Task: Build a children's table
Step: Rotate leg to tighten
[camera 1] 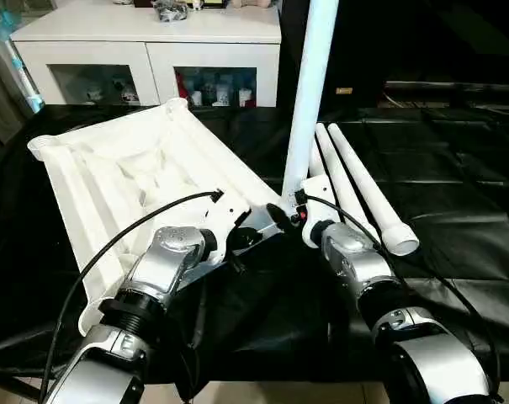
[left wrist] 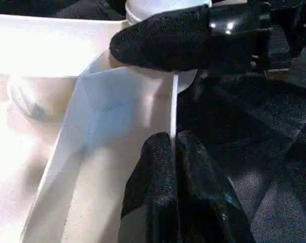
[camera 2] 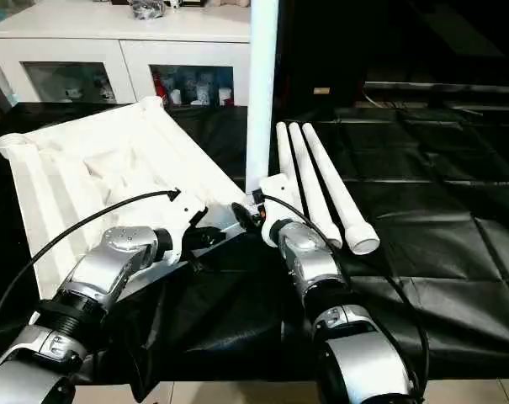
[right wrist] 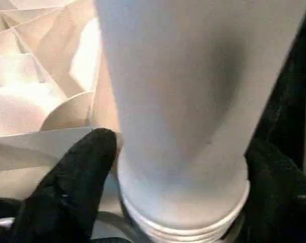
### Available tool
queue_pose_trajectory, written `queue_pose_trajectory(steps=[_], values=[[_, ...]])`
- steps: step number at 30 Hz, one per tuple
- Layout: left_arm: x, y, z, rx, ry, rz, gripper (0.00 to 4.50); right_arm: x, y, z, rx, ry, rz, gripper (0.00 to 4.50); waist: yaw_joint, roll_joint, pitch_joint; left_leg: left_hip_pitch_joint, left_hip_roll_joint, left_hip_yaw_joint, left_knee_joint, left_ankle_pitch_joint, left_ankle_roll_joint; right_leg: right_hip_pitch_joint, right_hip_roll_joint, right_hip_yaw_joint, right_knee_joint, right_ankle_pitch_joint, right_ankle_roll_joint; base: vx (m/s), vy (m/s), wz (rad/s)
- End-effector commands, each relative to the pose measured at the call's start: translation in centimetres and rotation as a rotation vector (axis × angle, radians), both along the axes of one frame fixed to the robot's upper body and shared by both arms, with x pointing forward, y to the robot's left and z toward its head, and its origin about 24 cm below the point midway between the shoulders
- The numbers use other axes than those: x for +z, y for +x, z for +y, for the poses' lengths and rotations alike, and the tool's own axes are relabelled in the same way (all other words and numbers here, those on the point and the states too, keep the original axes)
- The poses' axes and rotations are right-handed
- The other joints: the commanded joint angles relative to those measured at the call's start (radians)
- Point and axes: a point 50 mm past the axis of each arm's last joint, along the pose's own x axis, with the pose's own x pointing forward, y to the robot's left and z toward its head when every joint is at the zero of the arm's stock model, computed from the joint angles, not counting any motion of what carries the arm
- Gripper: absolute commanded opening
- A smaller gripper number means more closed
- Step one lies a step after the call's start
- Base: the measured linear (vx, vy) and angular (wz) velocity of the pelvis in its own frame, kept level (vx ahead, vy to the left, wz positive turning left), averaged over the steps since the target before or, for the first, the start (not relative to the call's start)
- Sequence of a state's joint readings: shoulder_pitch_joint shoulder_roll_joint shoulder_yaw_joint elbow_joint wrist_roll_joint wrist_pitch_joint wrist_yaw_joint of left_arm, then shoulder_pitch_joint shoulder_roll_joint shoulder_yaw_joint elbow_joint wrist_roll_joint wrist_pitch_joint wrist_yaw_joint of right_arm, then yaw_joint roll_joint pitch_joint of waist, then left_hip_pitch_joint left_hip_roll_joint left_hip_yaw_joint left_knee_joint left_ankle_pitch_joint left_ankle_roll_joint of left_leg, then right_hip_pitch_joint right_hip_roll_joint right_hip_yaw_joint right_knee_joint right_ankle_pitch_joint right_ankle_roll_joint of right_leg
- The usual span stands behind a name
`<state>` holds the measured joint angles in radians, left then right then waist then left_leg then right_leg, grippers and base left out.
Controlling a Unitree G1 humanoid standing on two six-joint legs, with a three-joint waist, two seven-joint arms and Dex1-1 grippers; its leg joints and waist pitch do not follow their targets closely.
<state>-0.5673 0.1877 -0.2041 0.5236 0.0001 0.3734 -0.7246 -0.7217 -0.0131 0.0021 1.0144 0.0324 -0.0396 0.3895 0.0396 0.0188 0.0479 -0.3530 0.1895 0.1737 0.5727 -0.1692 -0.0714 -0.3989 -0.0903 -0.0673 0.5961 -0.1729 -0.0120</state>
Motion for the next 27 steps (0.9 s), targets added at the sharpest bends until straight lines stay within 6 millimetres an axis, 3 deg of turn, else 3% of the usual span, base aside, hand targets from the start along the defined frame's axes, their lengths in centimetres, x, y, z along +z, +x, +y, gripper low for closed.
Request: queue_pose_trajectory(steps=[1, 8, 9, 13, 14, 16, 17, 19, 20, 22, 23, 25, 27], values=[[0.3, 0.0, -0.8, 0.005, -0.045, -0.034, 0.00, -1.2, -1.5, 3.0, 0.174, 0.011, 0.058, 3.87, 0.000, -0.017, -0.055, -0.002, 0.026, -0.007, -0.067, -0.323, 0.040, 0.035, -0.050, 0.035, -0.091, -0.439, -0.146, 0.000, 0.000, 0.00], [0.1, 0.5, 1.8, 0.138, -0.009, -0.020, 0.00, -0.6, -1.7, 0.6, 0.273, -0.005, -0.007, 3.87, 0.003, -0.024, -0.055, -0.006, 0.028, -0.004, -0.065, -0.288, 0.059, 0.037, -0.050, 0.036, -0.090, -0.425, -0.140, 0.000, 0.000, 0.00], [0.1, 0.6, 2.0, 0.175, -0.012, -0.019, 0.00, -0.1, -1.6, -0.6, 0.258, -0.002, -0.039, 3.87, 0.002, -0.027, -0.054, -0.008, 0.028, -0.004, -0.066, -0.285, 0.060, 0.037, -0.050, 0.036, -0.089, -0.424, -0.141, 0.000, 0.000, 0.00], [0.3, 0.6, 1.6, 0.182, -0.027, -0.020, 0.00, 0.5, -1.5, -1.7, 0.240, 0.009, -0.066, 3.87, -0.005, -0.026, -0.056, -0.022, 0.026, -0.009, -0.067, -0.267, 0.059, 0.048, -0.051, 0.032, -0.088, -0.433, -0.124, 0.000, 0.000, 0.00], [0.4, 0.6, 1.2, 0.181, -0.036, -0.020, 0.00, 0.8, -1.6, -2.0, 0.248, 0.009, -0.080, 3.87, -0.004, -0.017, -0.059, -0.016, 0.026, -0.008, -0.064, -0.258, 0.060, 0.042, -0.047, 0.032, -0.087, -0.394, -0.134, 0.000, 0.000, 0.00], [0.4, 0.7, 0.6, 0.192, -0.043, -0.016, 0.00, 1.2, -1.8, -2.3, 0.266, 0.009, -0.100, 3.87, 0.000, -0.022, -0.062, -0.011, 0.028, -0.004, -0.060, -0.238, 0.075, 0.040, -0.046, 0.036, -0.083, -0.329, -0.165, 0.000, 0.000, 0.00], [0.5, 0.7, 0.3, 0.202, -0.045, -0.015, 0.00, 1.4, -1.9, -2.3, 0.277, 0.011, -0.109, 3.87, 0.003, -0.013, -0.064, -0.010, 0.029, -0.003, -0.059, -0.221, 0.078, 0.040, -0.045, 0.036, -0.079, -0.295, -0.176, 0.000, 0.000, 0.00], [0.6, 0.8, -0.2, 0.214, -0.050, -0.018, 0.00, 1.7, -2.2, -2.2, 0.296, 0.016, -0.120, 3.87, 0.008, -0.017, -0.067, -0.012, 0.028, -0.001, -0.054, -0.172, 0.101, 0.044, -0.042, 0.036, -0.070, -0.181, -0.208, 0.000, 0.000, 0.00], [0.8, 0.9, -0.5, 0.216, -0.056, -0.030, 0.00, 1.9, -2.3, -2.2, 0.302, 0.018, -0.125, 3.87, 0.009, -0.012, -0.067, -0.011, 0.028, 0.000, -0.051, -0.161, 0.112, 0.044, -0.042, 0.036, -0.068, -0.150, -0.222, 0.000, 0.000, 0.00], [1.0, 1.1, -0.8, 0.219, -0.062, -0.056, 0.00, 1.9, -2.4, -2.1, 0.297, 0.018, -0.127, 3.87, 0.010, -0.015, -0.069, -0.016, 0.027, -0.001, -0.051, -0.146, 0.120, 0.049, -0.043, 0.034, -0.065, -0.131, -0.234, 0.000, 0.000, 0.00], [2.1, 1.6, -1.3, 0.227, -0.135, -0.112, 0.28, 1.7, -2.2, -1.8, 0.269, 0.011, -0.119, 3.90, 0.011, -0.008, -0.067, -0.016, 0.026, -0.002, -0.050, -0.150, 0.119, 0.048, -0.044, 0.033, -0.067, -0.139, -0.236, 0.000, 0.000, 0.00], [2.4, 1.7, -1.5, 0.217, -0.163, -0.104, 0.45, 1.5, -2.2, -1.8, 0.257, -0.001, -0.114, 3.90, 0.012, -0.012, -0.070, -0.016, 0.025, -0.002, -0.049, -0.152, 0.111, 0.051, -0.045, 0.034, -0.067, -0.139, -0.237, 0.000, 0.000, 0.00], [3.1, 2.1, -0.9, 0.241, -0.153, -0.141, 0.64, 1.4, -2.2, -1.5, 0.262, -0.022, -0.104, 3.90, 0.015, -0.009, -0.074, -0.016, 0.029, -0.004, -0.048, -0.132, 0.109, 0.049, -0.043, 0.033, -0.058, -0.090, -0.251, 0.000, 0.000, 0.00]])
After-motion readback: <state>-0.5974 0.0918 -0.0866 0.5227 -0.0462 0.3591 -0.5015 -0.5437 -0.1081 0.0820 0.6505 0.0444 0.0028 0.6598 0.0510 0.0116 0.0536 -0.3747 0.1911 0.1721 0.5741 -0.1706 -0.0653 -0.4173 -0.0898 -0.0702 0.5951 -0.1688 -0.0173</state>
